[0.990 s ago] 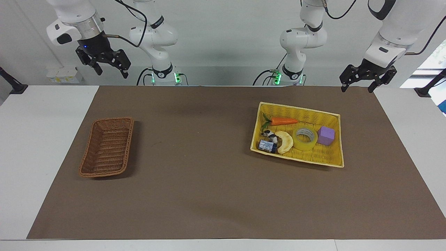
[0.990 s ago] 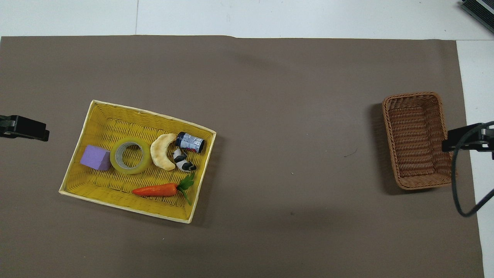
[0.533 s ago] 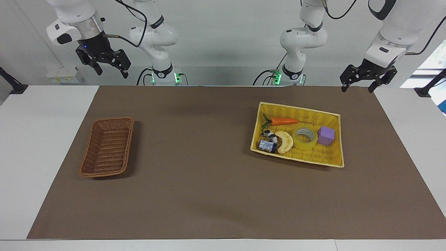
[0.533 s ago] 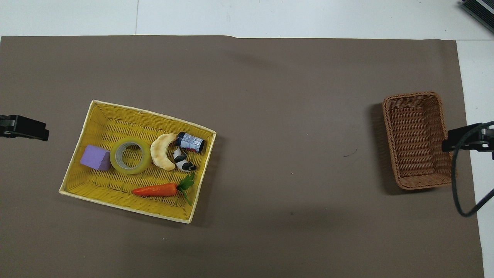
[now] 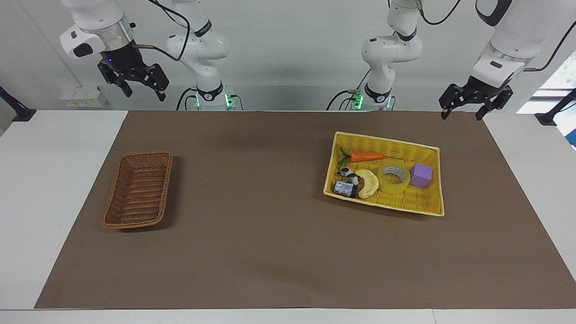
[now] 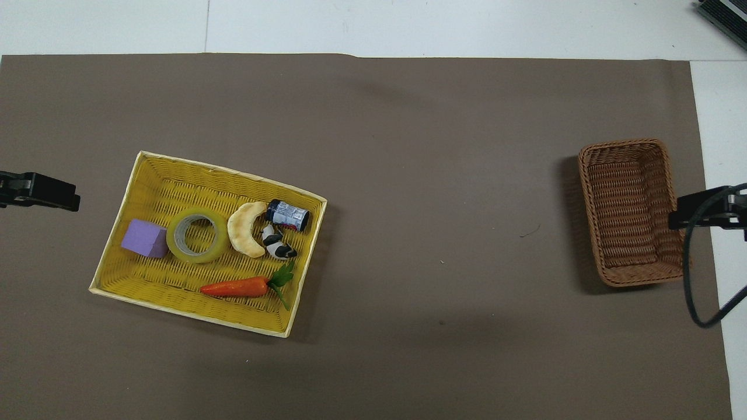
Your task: Move tape to another basket
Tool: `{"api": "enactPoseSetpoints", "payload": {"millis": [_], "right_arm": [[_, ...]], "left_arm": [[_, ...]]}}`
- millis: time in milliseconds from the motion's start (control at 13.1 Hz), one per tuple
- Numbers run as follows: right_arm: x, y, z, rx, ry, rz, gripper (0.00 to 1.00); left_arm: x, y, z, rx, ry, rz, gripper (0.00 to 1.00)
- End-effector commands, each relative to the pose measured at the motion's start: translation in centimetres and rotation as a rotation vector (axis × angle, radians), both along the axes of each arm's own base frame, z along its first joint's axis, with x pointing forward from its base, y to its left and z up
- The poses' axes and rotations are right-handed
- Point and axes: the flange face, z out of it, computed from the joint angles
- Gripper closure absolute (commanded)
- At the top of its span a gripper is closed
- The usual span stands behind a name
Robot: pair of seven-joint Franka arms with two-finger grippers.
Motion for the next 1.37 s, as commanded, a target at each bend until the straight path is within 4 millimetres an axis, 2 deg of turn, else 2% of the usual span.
{"api": "enactPoseSetpoints", "payload": {"millis": [0,457,686,1219,1295], "right_arm": [[-0.4,-0.2,0.3,0.029,-0.007,0.015,0.0],[-0.4,-0.2,0.3,0.029,-0.007,0.015,0.0],[-0.4,-0.2,0.3,0.029,-0.007,0.015,0.0],[-0.4,-0.2,0.3,0.029,-0.007,0.015,0.0],[-0.4,-0.2,0.3,0.029,-0.007,0.015,0.0]], "left_arm": [[0.0,1.1,-1.2,-0.011,-0.008,-0.033,0.0],[0.7,0.5,-5.7,-0.011,-0.026,-0.071,0.0],[0.9,0.0,-8.6,-0.011,-0.032,-0.079,0.0],[1.8,-0.3,-17.4,-0.017,-0.075,-0.092,0.0],[2.3,-1.8,-19.2,-0.02,-0.065,-0.12,0.0]]}}
